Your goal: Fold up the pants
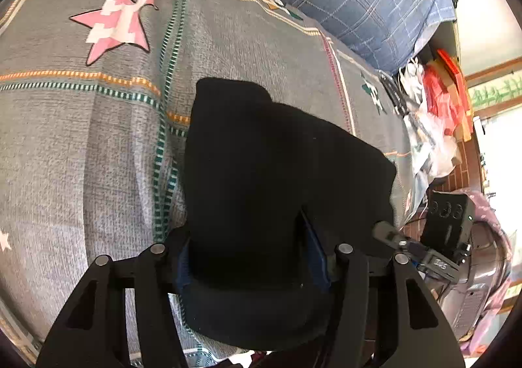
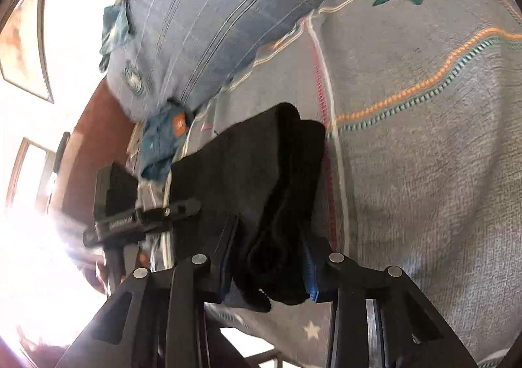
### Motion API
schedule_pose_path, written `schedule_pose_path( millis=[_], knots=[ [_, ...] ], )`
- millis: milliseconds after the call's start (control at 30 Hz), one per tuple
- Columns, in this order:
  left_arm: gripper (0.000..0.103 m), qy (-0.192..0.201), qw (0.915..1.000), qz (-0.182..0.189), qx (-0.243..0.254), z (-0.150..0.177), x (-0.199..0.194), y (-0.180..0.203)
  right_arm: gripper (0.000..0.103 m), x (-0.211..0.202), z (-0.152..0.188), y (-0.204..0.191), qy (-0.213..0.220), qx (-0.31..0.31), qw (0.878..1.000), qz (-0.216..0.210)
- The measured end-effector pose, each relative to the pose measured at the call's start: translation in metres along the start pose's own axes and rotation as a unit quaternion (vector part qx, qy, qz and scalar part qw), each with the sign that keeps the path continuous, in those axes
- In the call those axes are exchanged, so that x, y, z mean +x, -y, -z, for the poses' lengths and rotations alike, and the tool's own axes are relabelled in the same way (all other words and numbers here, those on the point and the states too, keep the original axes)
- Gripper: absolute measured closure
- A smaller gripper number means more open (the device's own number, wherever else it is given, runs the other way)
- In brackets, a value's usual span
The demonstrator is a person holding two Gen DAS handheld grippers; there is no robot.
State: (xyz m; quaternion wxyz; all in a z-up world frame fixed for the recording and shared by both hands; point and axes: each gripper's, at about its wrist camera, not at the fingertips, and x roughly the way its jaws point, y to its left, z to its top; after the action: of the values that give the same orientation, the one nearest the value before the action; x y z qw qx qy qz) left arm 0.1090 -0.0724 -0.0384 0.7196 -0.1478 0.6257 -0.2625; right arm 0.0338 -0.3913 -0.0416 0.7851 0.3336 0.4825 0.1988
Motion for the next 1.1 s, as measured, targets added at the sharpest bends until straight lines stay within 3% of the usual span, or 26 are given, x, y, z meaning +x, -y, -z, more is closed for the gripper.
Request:
schedule_pose_path(
  millis=[67,100,167,233,400,533,667,767,833,867,900,967,1000,1033,1067,1100],
  knots=[
    [0.045,0.000,1.0000,-0.001,-0.005,-0.002,0.001,0.003,0.054,0.012,0.000,0.014,-0.020,0.023,1.000,0.002],
    [0.045,0.001,1.0000,-0.005,-0.004,-0.003,0.001,0.005,0.053,0.015,-0.001,0.022,-0.021,0.047,0.998,-0.021],
    [0.047,0.007,1.0000,-0.005,-0.004,0.000,-0.004,0.010,0.057,0.014,-0.001,0.021,-0.013,0.054,0.998,-0.021],
    [0.054,0.018,0.9998,-0.002,-0.003,0.007,-0.016,0.014,0.069,0.008,0.003,0.002,0.001,0.013,1.000,-0.006],
    [0.054,0.062,0.9975,0.030,0.014,0.013,-0.063,0.033,0.071,-0.014,0.009,-0.043,0.034,-0.026,0.998,-0.044],
    [0.054,0.123,0.9916,0.027,0.032,-0.021,-0.099,0.040,0.071,-0.019,-0.020,-0.078,0.065,-0.067,0.994,-0.059],
    [0.054,0.136,0.9903,-0.008,0.027,-0.073,-0.094,0.028,0.071,-0.003,-0.069,-0.092,0.089,-0.078,0.992,-0.053],
    [0.052,0.127,0.9880,-0.085,0.022,-0.106,-0.062,0.005,0.065,0.022,-0.098,-0.087,0.110,-0.091,0.990,0.008],
    [0.052,0.098,0.9850,-0.142,-0.005,-0.116,-0.038,-0.020,0.062,0.051,-0.110,-0.078,0.115,-0.115,0.979,0.126],
    [0.052,0.097,0.9837,-0.150,-0.020,-0.114,-0.035,-0.033,0.062,0.063,-0.112,-0.074,0.111,-0.121,0.968,0.190],
    [0.052,0.110,0.9857,-0.125,-0.025,-0.109,-0.039,-0.041,0.062,0.069,-0.110,-0.072,0.110,-0.127,0.963,0.213],
    [0.051,0.151,0.9805,-0.122,-0.029,-0.094,-0.051,-0.045,0.061,0.061,-0.100,-0.073,0.135,-0.123,0.966,0.185],
    [0.049,0.168,0.9753,-0.142,-0.024,-0.086,-0.057,-0.043,0.049,0.054,-0.093,-0.078,0.152,-0.126,0.963,0.183],
    [0.045,0.182,0.9707,-0.156,-0.016,-0.077,-0.061,-0.039,0.026,0.047,-0.085,-0.083,0.166,-0.131,0.959,0.189],
    [0.041,0.201,0.9644,-0.171,-0.009,-0.066,-0.066,-0.032,0.015,0.043,-0.080,-0.087,0.176,-0.133,0.956,0.194],
    [0.029,0.218,0.9584,-0.184,-0.006,-0.056,-0.068,-0.027,0.000,0.038,-0.070,-0.091,0.193,-0.136,0.951,0.201]
  ],
)
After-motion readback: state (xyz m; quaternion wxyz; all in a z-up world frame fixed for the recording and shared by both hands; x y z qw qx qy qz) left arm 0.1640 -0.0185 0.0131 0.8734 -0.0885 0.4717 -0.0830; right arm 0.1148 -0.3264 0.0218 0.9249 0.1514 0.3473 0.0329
